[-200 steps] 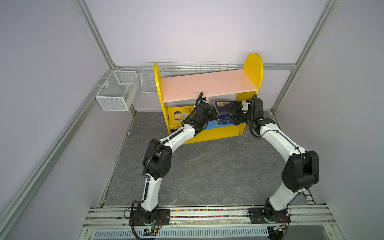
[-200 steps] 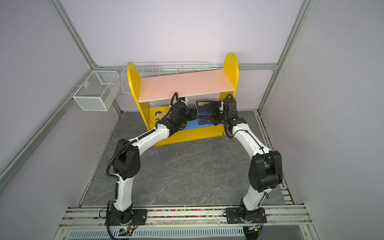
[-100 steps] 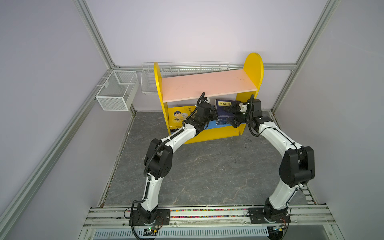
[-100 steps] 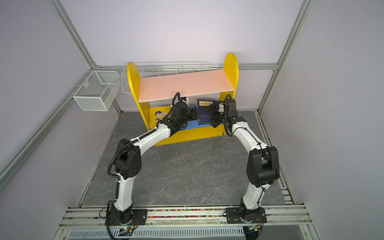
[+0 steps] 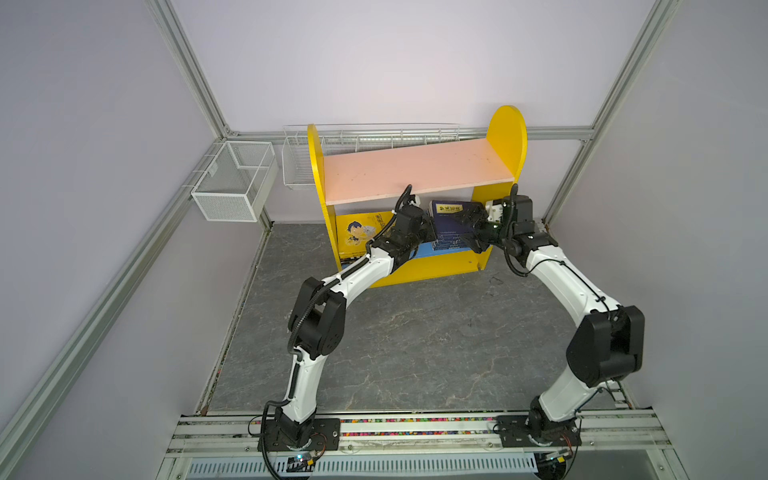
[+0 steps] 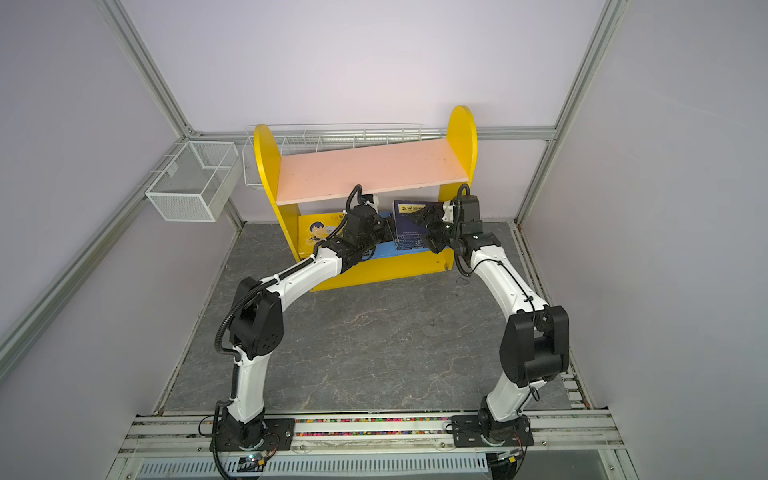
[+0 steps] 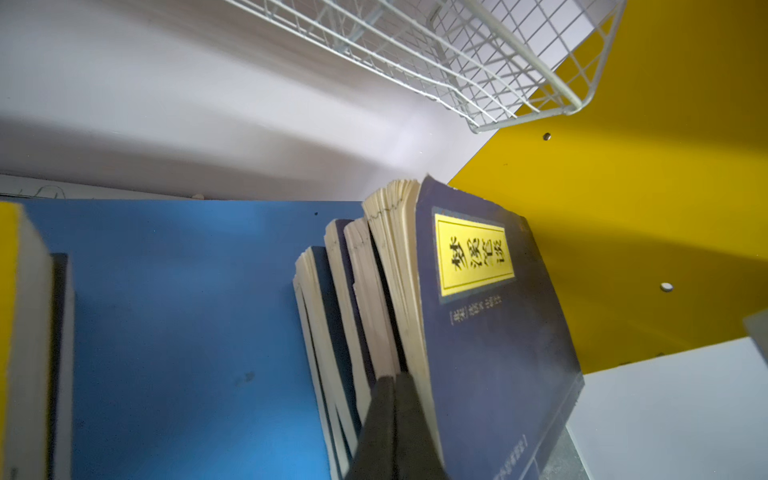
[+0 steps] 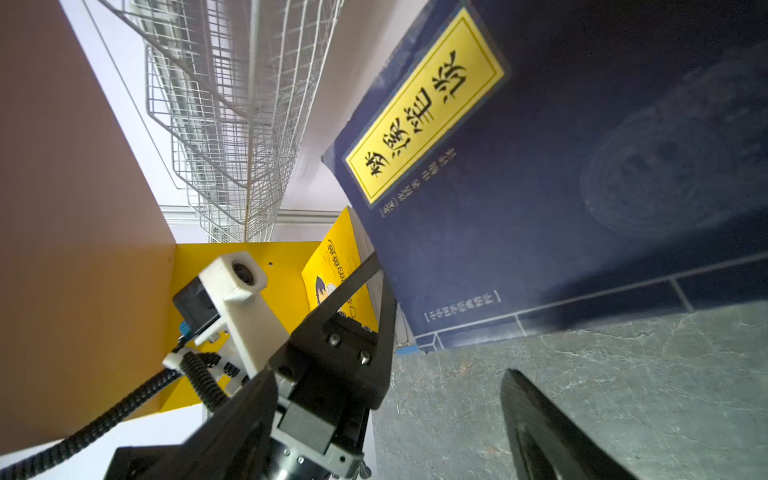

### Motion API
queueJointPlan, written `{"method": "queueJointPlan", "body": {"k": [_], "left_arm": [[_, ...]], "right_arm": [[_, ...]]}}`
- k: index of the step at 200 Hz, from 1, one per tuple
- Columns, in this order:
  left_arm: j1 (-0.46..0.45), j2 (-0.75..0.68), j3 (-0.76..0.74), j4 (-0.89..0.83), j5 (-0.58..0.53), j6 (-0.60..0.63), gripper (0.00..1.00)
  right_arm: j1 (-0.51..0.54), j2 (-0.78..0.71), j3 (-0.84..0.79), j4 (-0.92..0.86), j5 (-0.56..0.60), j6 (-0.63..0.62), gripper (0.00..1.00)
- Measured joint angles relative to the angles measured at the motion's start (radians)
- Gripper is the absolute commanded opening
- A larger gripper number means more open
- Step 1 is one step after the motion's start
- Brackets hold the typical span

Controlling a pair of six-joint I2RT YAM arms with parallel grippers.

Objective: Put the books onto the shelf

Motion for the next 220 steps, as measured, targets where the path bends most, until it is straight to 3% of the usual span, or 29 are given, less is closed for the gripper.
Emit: {"method": "queueJointPlan", "body": {"k": [84,126,179,220], "left_arm": [[-0.002,0.0,0.0,-0.042,-0.073,0.019,0.0],[-0.003,-0.047,-0.055,-0.039,-0.092,0.05,0.0],[-0.002,-0.372,-0.373,-0.014,-0.125,0.117,0.0],[0.027,-0.649,-0.636,-0.076,-0.274,0.142,0.0]], "right_arm": [[-0.003,-0.045,-0.062,-0.063,0.056,-0.1,0.85],[-0.003,-0.17,-0.186,-0.137,0.153,-0.228,0.86],[-0.003,-0.423,-0.426,-0.219,0.489,-0.417,0.88],[-0.016,-0.54,-0.579,-0.206,0.864,-0.53,0.96]]}}
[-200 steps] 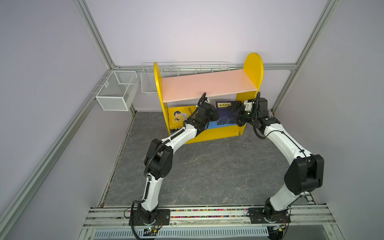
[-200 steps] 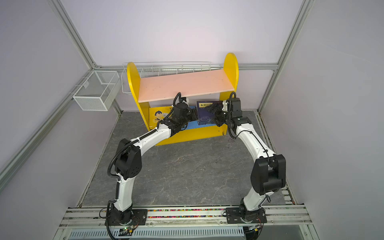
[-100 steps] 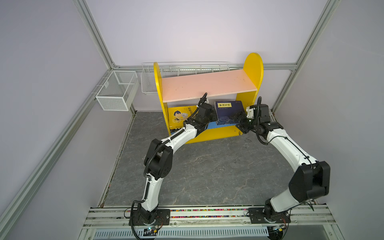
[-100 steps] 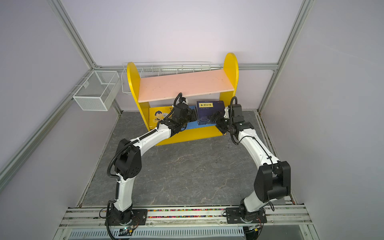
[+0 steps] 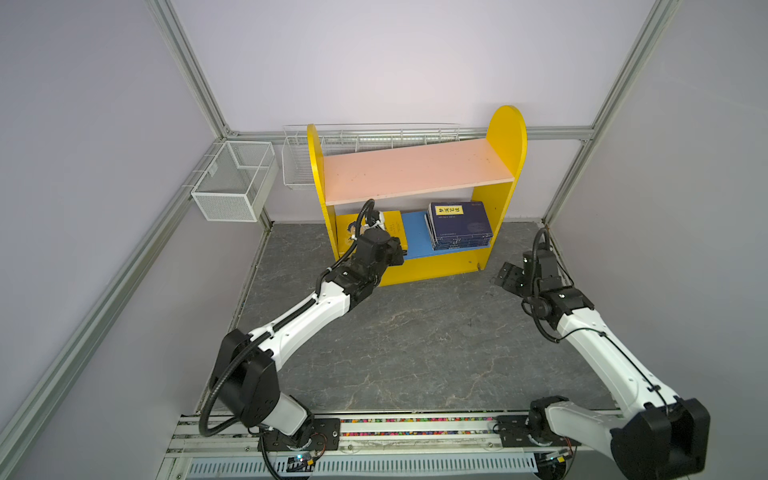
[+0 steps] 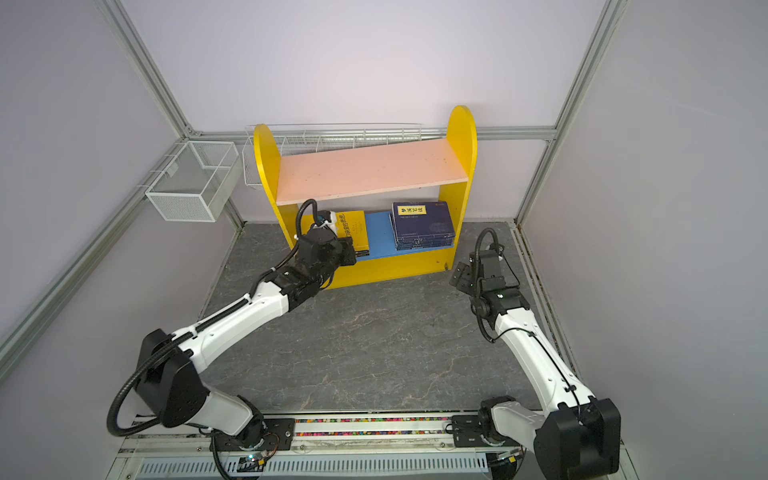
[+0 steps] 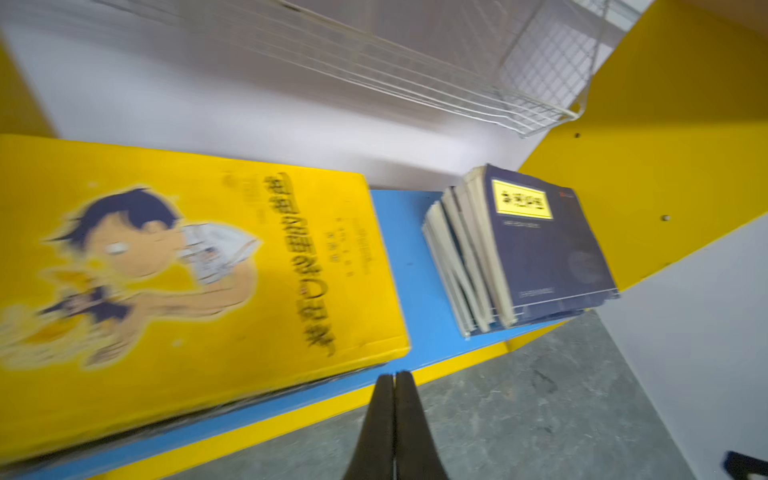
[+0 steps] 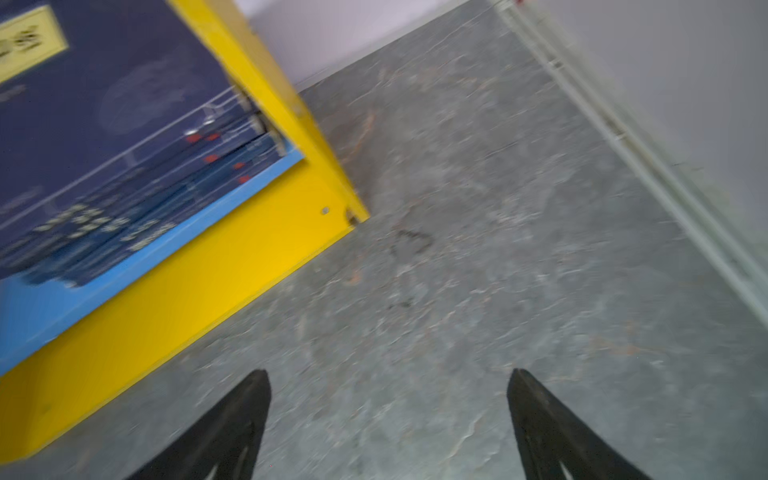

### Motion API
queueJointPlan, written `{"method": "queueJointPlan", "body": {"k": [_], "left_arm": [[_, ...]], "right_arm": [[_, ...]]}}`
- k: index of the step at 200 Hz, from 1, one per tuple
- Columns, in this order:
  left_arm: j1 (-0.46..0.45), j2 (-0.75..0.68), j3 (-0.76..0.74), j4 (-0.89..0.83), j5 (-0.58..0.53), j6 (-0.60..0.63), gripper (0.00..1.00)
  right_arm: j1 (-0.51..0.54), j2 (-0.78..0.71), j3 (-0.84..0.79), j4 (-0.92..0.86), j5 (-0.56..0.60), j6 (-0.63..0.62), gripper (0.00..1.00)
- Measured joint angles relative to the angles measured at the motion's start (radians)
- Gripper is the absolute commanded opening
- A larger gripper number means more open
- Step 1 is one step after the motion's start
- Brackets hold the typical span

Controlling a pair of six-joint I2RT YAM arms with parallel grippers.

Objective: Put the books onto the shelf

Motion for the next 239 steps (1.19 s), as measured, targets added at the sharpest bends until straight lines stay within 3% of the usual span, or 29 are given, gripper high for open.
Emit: {"method": "queueJointPlan", "body": {"k": [16,25,50,59,96,140,204,239], "left_arm": [[0.075,-0.075,-0.087,-0.064,-0.073,-0.001,0.0],[0.129,-0.109,-0.133,-0.098,-0.122,0.001,0.09],[0.279,-0.204,-0.253,-0.138,-0.281,0.048,0.64],[0.328,-0.225,-0.285,-0.137,-0.323,0.06,1.0],[0.486,-0.199,-0.346,-0.088,-0.494,0.08,0.98],[0.502,-0.032,-0.386,0.038,-0.607,0.192,0.99],[0.507,0.029,-0.613,0.47,-0.424,0.302,0.99],[0.529,0.055,-0.676,0.689,-0.294,0.339,0.99]], "right_arm": [[-0.02,-0.022,-0.073,0.044,0.127,-0.043,0.99],[-0.026,-0.022,-0.119,0.089,0.185,-0.079,0.99],[-0.029,0.055,-0.208,0.206,0.29,-0.158,0.96],[-0.031,0.11,-0.213,0.239,0.317,-0.17,0.95],[-0.031,0.281,-0.303,0.533,0.365,-0.253,0.95],[-0.041,0.325,-0.426,0.921,0.28,-0.431,0.89],[-0.179,0.378,-0.5,1.221,-0.085,-0.515,0.88],[-0.188,0.394,-0.515,1.252,-0.203,-0.528,0.88]]}}
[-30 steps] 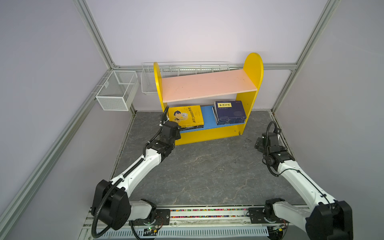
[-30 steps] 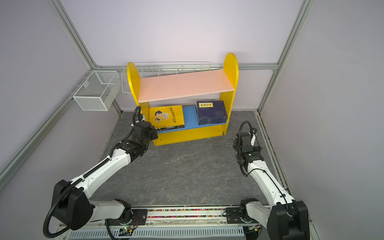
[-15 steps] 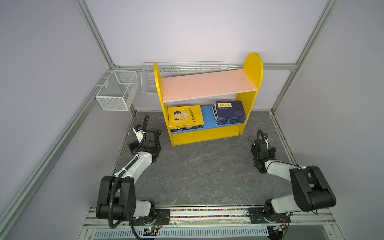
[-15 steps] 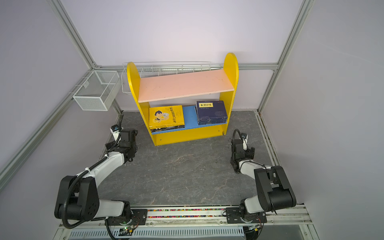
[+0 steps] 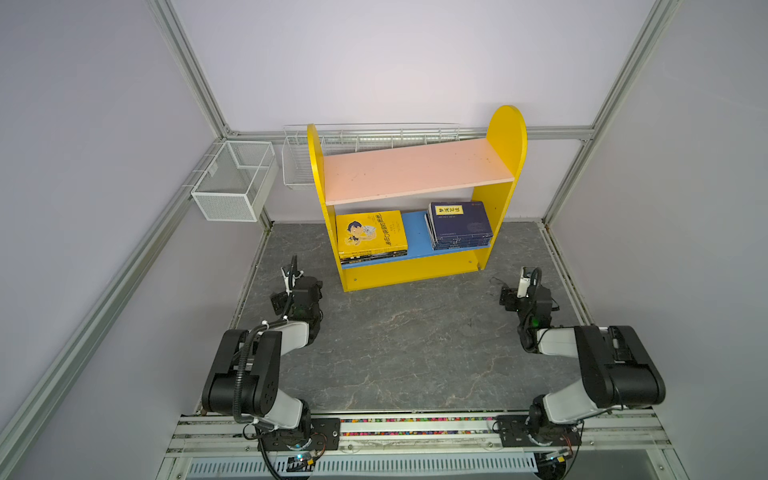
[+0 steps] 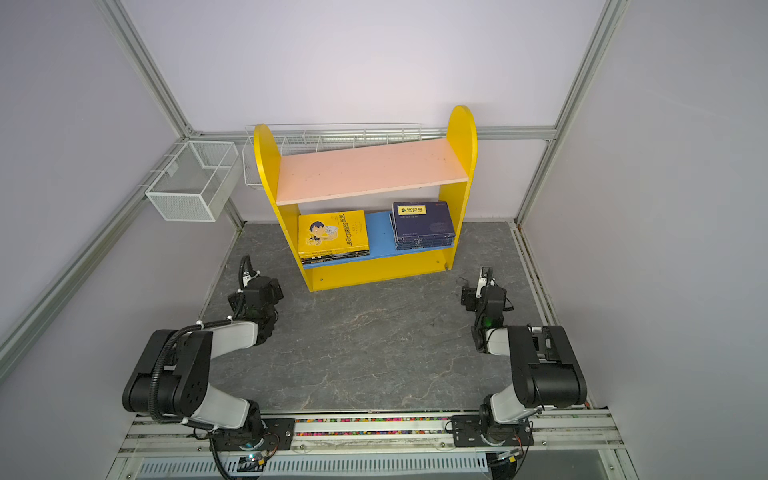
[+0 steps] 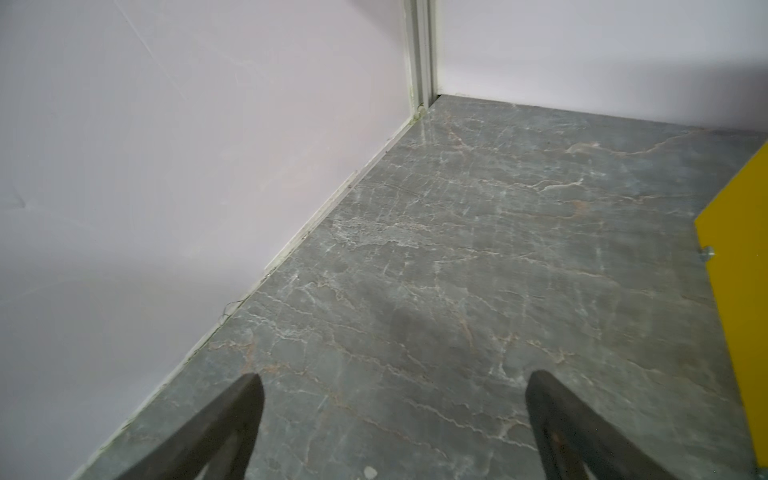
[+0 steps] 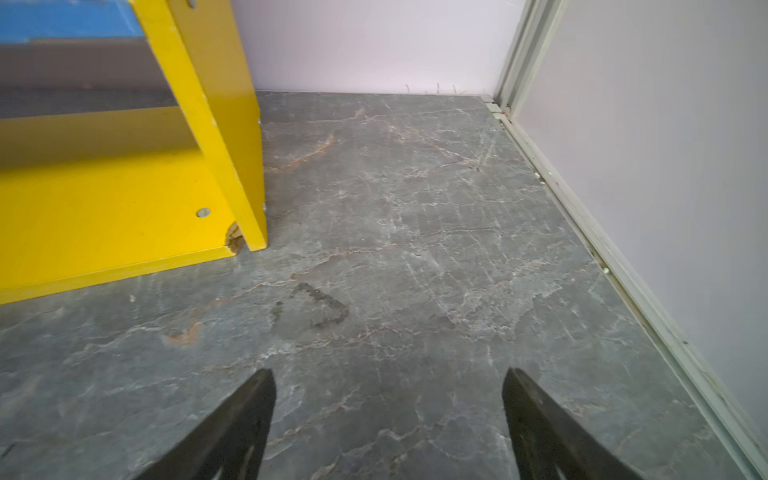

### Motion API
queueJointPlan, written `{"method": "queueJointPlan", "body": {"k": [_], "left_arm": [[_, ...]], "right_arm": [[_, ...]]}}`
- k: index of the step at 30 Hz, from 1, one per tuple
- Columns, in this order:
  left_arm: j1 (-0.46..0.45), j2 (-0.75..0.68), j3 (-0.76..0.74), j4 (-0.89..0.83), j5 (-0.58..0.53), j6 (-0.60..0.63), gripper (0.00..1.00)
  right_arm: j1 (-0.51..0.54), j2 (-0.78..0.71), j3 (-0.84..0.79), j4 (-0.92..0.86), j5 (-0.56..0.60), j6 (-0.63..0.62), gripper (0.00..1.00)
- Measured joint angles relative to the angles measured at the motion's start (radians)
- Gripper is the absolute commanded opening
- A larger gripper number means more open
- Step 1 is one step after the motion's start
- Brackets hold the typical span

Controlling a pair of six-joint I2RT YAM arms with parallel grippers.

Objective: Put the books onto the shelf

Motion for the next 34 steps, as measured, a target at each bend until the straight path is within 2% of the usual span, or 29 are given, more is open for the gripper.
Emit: {"method": "queueJointPlan", "body": {"k": [5,11,34], "left_arm": [[0.011,0.027,-0.09,0.195,0.109,0.029,0.99],[0.017,0.034,-0.098,0.258,0.162,0.039,0.99],[0.017,0.036,-0.098,0.311,0.18,0.05,0.99]], "right_arm": [[0.0,0.0,0.0,0.013,-0.04,-0.003,0.88],[0.0,0.0,0.0,0.019,-0.051,-0.006,0.88],[-0.009,0.0,0.0,0.018,-0.074,-0.006,0.88]]}}
